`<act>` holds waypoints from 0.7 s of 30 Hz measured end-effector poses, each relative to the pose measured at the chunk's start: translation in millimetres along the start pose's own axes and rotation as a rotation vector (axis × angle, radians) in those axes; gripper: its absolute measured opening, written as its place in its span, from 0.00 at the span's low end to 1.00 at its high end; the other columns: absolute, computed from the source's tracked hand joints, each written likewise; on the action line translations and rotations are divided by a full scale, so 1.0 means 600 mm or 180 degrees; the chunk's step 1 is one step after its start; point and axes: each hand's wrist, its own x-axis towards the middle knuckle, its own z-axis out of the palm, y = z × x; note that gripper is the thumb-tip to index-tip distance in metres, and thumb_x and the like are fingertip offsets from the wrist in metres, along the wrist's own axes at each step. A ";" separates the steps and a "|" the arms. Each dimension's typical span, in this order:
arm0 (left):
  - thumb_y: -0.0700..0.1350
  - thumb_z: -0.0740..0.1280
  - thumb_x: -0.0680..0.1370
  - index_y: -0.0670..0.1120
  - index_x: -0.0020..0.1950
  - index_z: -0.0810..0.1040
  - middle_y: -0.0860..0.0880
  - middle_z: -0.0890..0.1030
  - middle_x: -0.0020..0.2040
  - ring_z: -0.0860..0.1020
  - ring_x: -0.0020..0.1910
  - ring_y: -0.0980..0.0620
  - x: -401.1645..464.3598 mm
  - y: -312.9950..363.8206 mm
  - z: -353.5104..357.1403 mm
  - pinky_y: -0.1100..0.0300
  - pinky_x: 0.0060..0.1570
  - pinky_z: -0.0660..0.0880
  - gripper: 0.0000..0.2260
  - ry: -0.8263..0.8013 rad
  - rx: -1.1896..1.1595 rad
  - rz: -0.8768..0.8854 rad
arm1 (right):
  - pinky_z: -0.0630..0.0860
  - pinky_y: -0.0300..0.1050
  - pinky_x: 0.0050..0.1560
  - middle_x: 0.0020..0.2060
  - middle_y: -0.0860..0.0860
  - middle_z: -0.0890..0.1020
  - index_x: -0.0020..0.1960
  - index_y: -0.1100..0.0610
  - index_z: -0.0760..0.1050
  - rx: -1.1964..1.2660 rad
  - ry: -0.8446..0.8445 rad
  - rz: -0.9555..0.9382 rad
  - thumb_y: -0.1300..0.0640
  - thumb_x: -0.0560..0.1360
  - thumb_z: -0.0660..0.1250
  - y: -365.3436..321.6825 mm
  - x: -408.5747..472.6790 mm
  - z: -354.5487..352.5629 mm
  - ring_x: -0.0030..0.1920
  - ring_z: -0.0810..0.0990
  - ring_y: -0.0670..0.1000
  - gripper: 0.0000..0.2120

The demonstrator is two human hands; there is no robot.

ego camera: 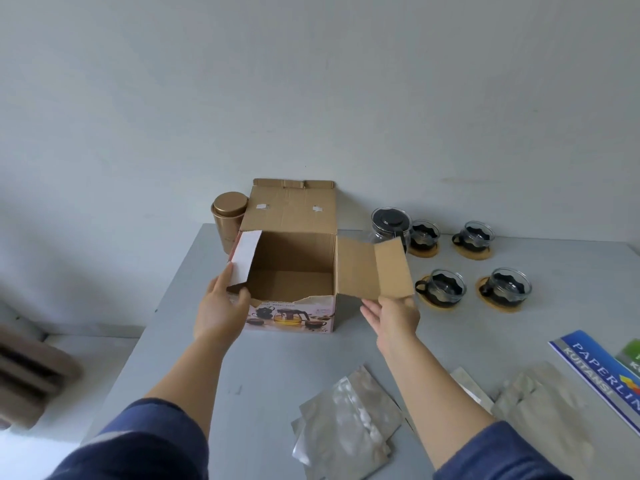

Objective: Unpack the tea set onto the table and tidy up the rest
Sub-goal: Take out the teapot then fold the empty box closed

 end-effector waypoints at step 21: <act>0.53 0.59 0.81 0.56 0.79 0.53 0.53 0.60 0.77 0.66 0.72 0.48 -0.021 -0.015 0.014 0.56 0.64 0.68 0.27 -0.0178 -0.0299 0.0216 | 0.74 0.50 0.46 0.41 0.47 0.84 0.43 0.51 0.81 -0.4261 -0.1528 -0.4407 0.41 0.72 0.62 0.021 0.014 0.126 0.44 0.80 0.53 0.15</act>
